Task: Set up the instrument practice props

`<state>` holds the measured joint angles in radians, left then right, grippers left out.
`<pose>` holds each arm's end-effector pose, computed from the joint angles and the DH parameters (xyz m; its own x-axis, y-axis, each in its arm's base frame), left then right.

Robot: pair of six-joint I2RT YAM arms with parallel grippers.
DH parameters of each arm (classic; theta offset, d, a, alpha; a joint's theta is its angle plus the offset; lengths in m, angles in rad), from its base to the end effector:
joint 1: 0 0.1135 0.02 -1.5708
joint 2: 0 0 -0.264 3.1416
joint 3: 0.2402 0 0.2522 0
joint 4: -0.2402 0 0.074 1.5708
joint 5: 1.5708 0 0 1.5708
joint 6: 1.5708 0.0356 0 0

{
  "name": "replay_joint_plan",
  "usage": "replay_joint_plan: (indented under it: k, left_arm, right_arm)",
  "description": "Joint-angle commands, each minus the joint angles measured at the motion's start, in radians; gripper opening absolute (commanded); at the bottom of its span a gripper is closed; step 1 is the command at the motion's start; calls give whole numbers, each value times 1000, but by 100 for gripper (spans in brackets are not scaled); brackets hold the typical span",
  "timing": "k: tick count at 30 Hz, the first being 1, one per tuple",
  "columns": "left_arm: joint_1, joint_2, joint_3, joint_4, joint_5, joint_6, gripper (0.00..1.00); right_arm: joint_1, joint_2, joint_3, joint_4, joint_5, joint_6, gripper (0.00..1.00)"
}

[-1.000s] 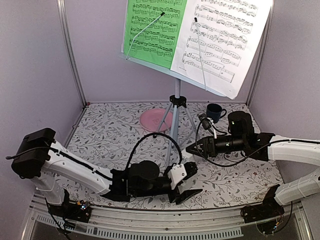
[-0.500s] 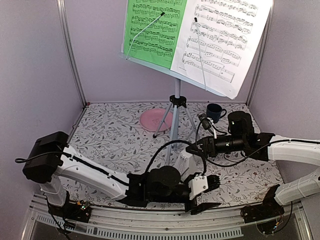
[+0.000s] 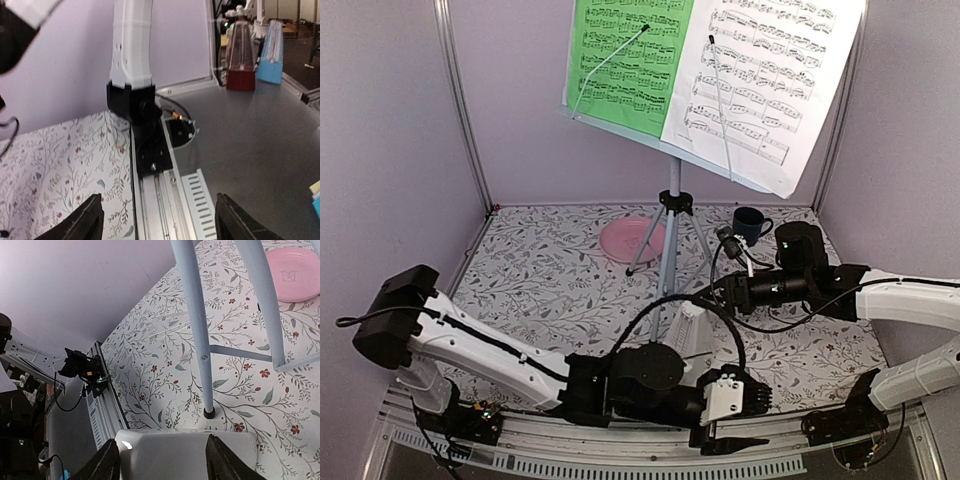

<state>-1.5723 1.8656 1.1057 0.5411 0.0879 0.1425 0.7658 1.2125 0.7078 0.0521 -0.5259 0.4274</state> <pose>-0.0038 -0.4225 0.2171 0.1418 0.2025 -0.9690 0.9859 -0.1171 0.1198 0.1787 0.1966 0.2490 -0.6702 -0.1471 -0.7274 -0.7110 0.4082 0.5726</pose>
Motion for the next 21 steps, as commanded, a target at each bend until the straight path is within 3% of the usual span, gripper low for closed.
replay_joint_plan:
  k: [1, 5, 12, 21]
  left_arm:
    - [-15, -196, -21, 27, -44, 40, 78]
    - [12, -325, -121, 21, -148, 10, 83]
    - [183, -543, -296, -9, -203, -165, 84]
    - [473, -742, -335, -260, -232, -307, 95]
  right_arm:
    - [5, -18, 27, -49, 30, -11, 68]
    - [5, -42, 55, -79, 47, -23, 83]
    - [5, -83, 109, -125, 84, -49, 99]
    - [-31, -140, 99, -124, 128, -74, 99]
